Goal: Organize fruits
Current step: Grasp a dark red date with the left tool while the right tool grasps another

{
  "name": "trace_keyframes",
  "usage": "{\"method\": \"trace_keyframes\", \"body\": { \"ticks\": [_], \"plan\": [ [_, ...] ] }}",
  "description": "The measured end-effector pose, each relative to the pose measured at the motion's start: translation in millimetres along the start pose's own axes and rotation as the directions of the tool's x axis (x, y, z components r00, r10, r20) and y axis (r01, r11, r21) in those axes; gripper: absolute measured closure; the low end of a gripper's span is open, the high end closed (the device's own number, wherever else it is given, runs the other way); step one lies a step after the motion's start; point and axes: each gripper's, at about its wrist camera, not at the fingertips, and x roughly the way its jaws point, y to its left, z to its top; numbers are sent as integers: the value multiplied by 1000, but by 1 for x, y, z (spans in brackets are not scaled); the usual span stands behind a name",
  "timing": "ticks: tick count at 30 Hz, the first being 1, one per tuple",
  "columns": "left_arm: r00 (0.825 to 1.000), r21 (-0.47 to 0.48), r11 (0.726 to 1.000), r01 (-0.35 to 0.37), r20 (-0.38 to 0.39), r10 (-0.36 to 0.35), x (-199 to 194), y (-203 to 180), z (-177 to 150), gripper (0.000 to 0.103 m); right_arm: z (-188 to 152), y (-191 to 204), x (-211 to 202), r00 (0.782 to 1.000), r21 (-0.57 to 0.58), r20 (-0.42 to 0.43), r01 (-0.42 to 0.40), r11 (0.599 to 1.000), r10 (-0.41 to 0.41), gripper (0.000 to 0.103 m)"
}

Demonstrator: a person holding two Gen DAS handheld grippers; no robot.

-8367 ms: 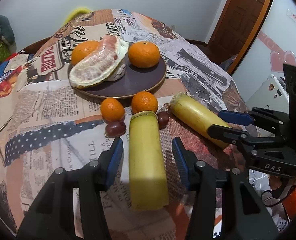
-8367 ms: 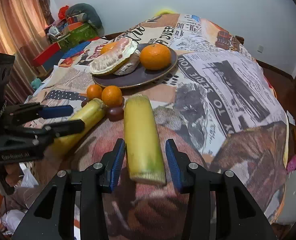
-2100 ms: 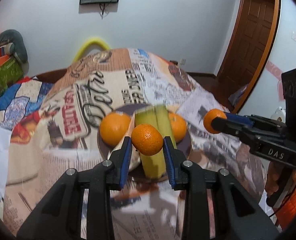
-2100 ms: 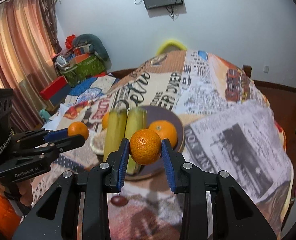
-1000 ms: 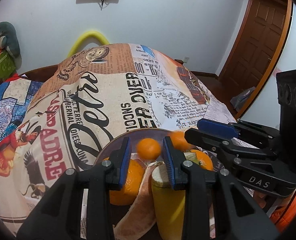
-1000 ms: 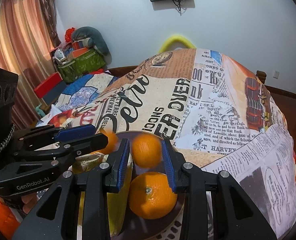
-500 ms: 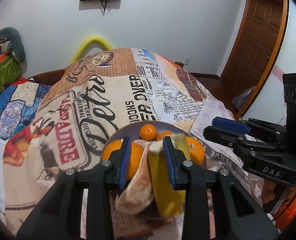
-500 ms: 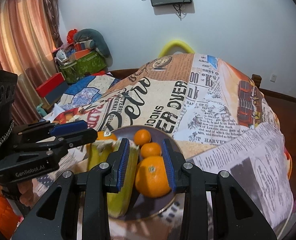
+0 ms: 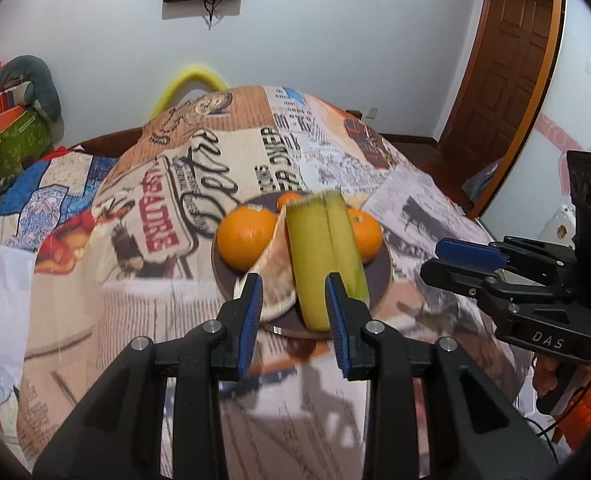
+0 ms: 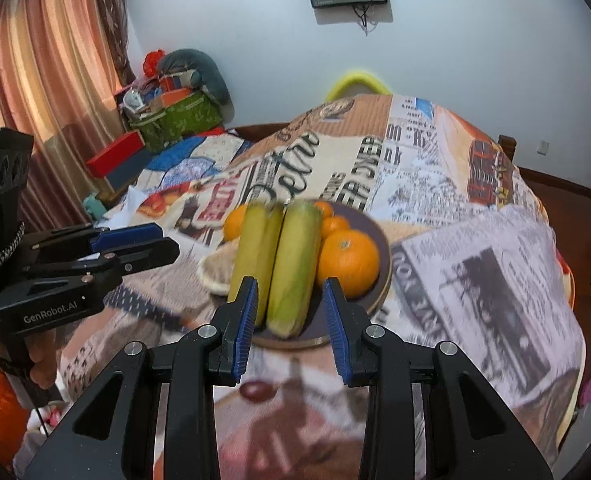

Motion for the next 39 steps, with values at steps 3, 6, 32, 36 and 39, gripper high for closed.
{"method": "trace_keyframes", "body": {
  "ticks": [3,6,32,36,39],
  "plan": [
    [1000,3,1000,-1,-31,1,0,-1,-15,71,-14,6,1,999,-11,-32,2,1000,-3,72],
    [998,2,1000,0,-57,0,1,-2,-28,71,-25,10,2,999,-12,-55,-2,1000,1,72],
    [980,-31,998,46,-194,-51,61,1,-60,71,-62,16,48,984,5,-170,-49,999,49,75],
    [980,-21,999,45,-192,-49,71,-2,-53,71,-60,13,45,986,19,-153,-59,998,62,76],
    [982,-16,1000,16,-185,-19,75,-3,-50,72,-58,11,42,988,22,-139,-58,998,60,76]
  ]
}}
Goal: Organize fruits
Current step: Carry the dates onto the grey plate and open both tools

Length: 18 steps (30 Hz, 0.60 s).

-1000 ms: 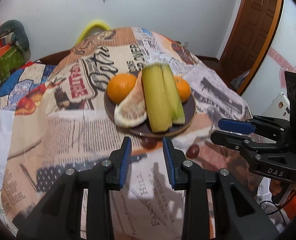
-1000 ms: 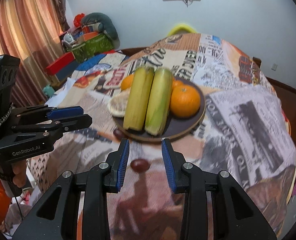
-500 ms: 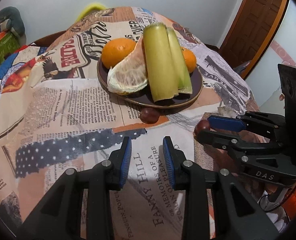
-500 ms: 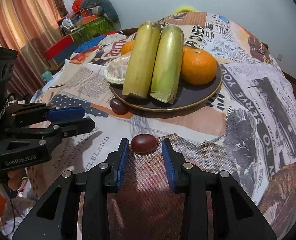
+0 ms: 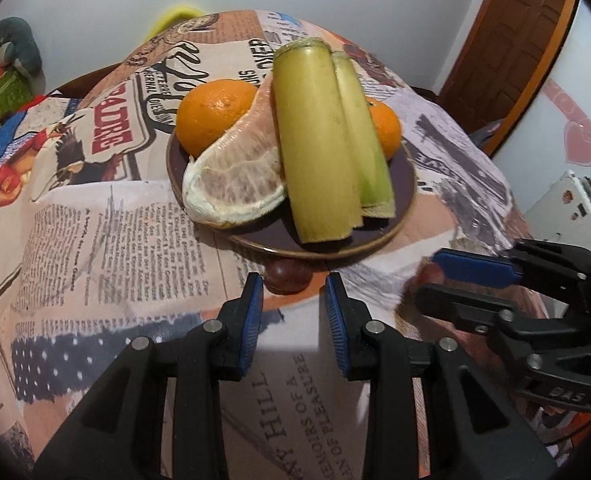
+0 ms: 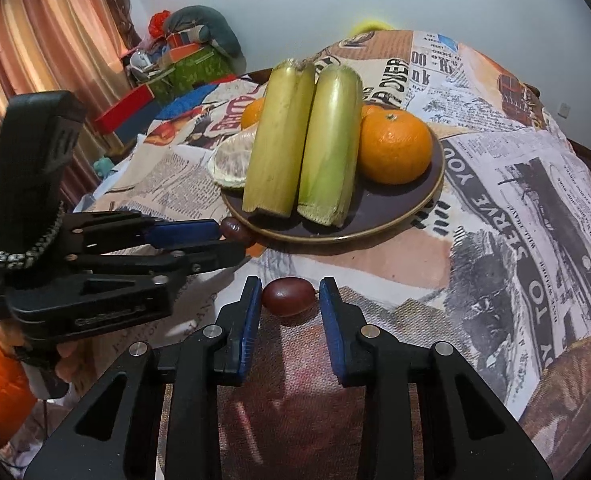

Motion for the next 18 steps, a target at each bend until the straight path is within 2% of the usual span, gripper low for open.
{"method": "trace_keyframes", "body": {
  "ticks": [4,6,11,16,18],
  "plan": [
    [1000,-3,1000,-10,13,10,0,0,0,75,2,-2,-4,1000,-5,9,10,1000,-10,76],
    [1000,3,1000,-19,15,19,0,-1,-1,80,2,-4,-6,1000,-3,13,12,1000,-12,76],
    [1000,-1,1000,-5,18,5,-8,3,-4,86,8,-9,-11,999,9,30,19,1000,-19,76],
    [1000,8,1000,6,21,-6,-13,2,-2,86,13,-10,-17,998,17,55,16,1000,-17,76],
    [1000,8,1000,-7,10,7,-9,1,-1,82,15,-11,-18,998,17,58,14,1000,-15,76]
  ]
}}
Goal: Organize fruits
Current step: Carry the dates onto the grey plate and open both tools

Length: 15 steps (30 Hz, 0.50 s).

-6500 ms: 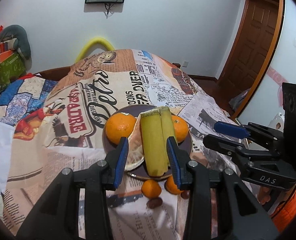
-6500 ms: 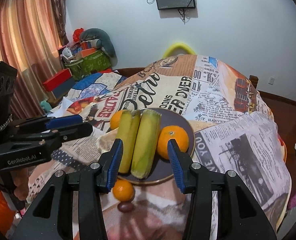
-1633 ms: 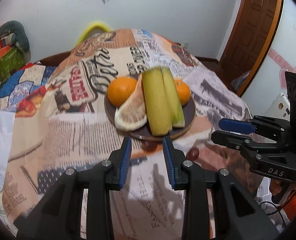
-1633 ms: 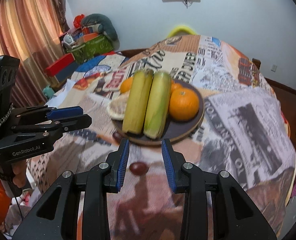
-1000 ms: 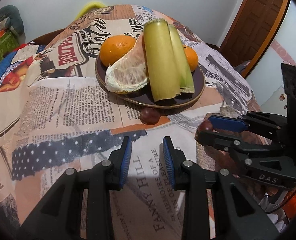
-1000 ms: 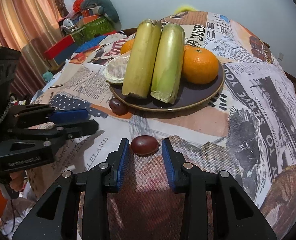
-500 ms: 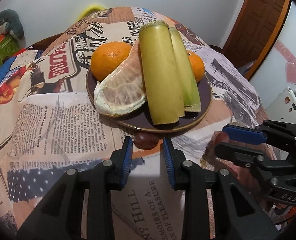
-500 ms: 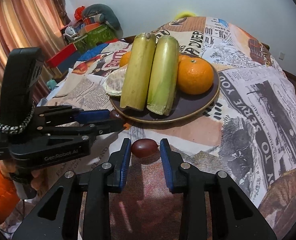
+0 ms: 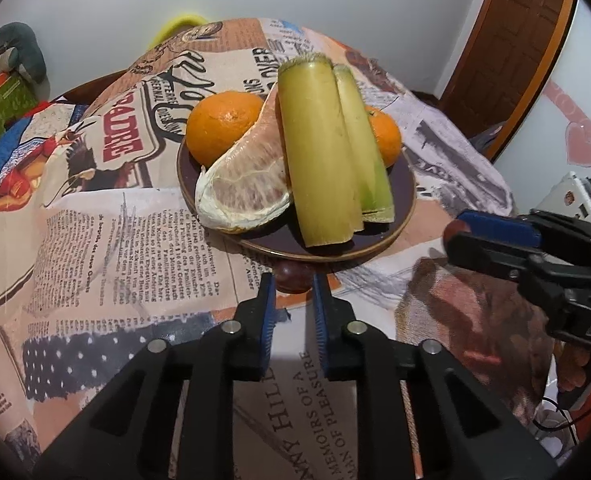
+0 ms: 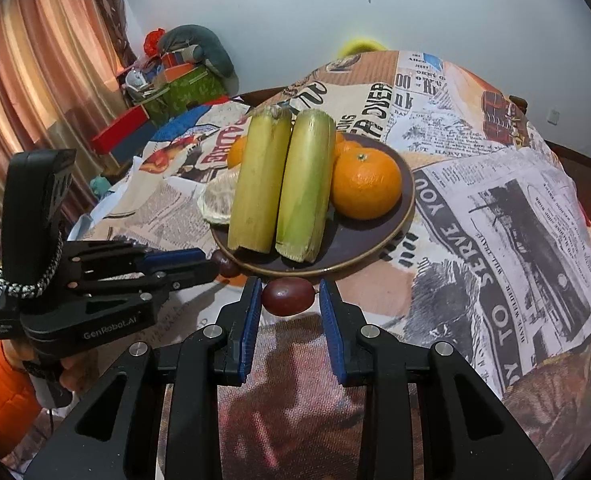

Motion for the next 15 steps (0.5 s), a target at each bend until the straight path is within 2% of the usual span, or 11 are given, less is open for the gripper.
{"method": "trace_keyframes", "body": {
  "ticks": [2,4,10,13,15],
  "plan": [
    [1000,-6,1000,-4,-13,3,6,0,1,76,0,0,-1,1000,0,1,-1,1000,1,76],
    [1000,-19,1000,2,-15,-3,10,1,2,74,0,-1,0,1000,-2,-2,-2,1000,2,76],
    [1000,-10,1000,8,-11,-8,18,-1,5,73,-1,-4,3,1000,0,-11,4,1000,-4,76],
    [1000,1,1000,-10,-1,10,18,-1,3,77,-1,-7,5,1000,12,-13,0,1000,0,76],
    [1000,-11,1000,3,-1,-3,17,2,3,78,-1,-8,6,1000,14,-15,-1,1000,1,76]
  ]
}}
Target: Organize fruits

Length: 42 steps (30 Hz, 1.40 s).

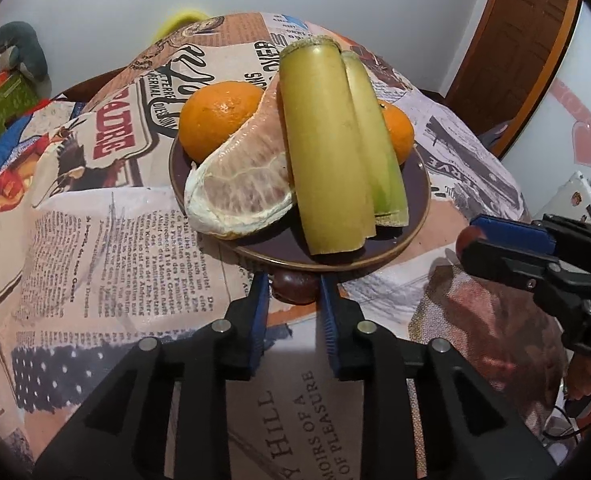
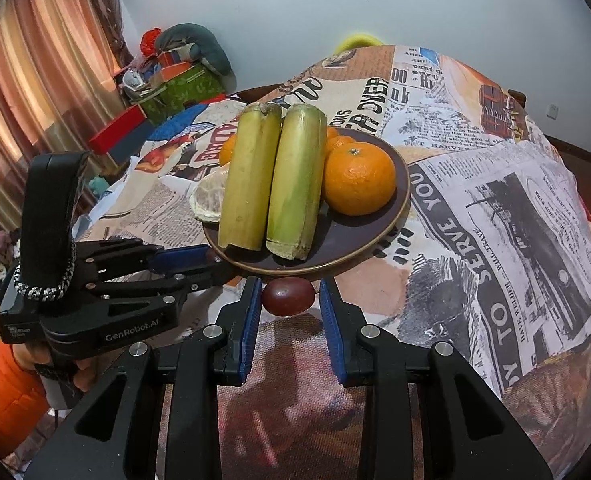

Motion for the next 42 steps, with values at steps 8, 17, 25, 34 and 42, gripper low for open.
{"method": "trace_keyframes", "body": {
  "ticks": [8,17,25,34,42],
  "plan": [
    [1000,-28,999,17,0,-17,-11,6,-5,82,2,-1,0,1000,0,6,7,1000,-7,76],
    [998,-18,1000,12,67,-10,-40,8,0,82,12,-6,0,999,-6,23,28,1000,-28,76],
    [996,-21,1000,19,87,-18,-36,9,18,82,23,-11,10,999,-8,21,49,999,-49,76],
    [998,-41,998,40,60,-37,-23,14,20,66,24,-17,26,998,-19,-19,61,998,-62,76],
    [997,-39,999,10,74,-7,-28,14,18,65,26,-17,24,998,-29,-14,65,997,-65,73]
  ]
}}
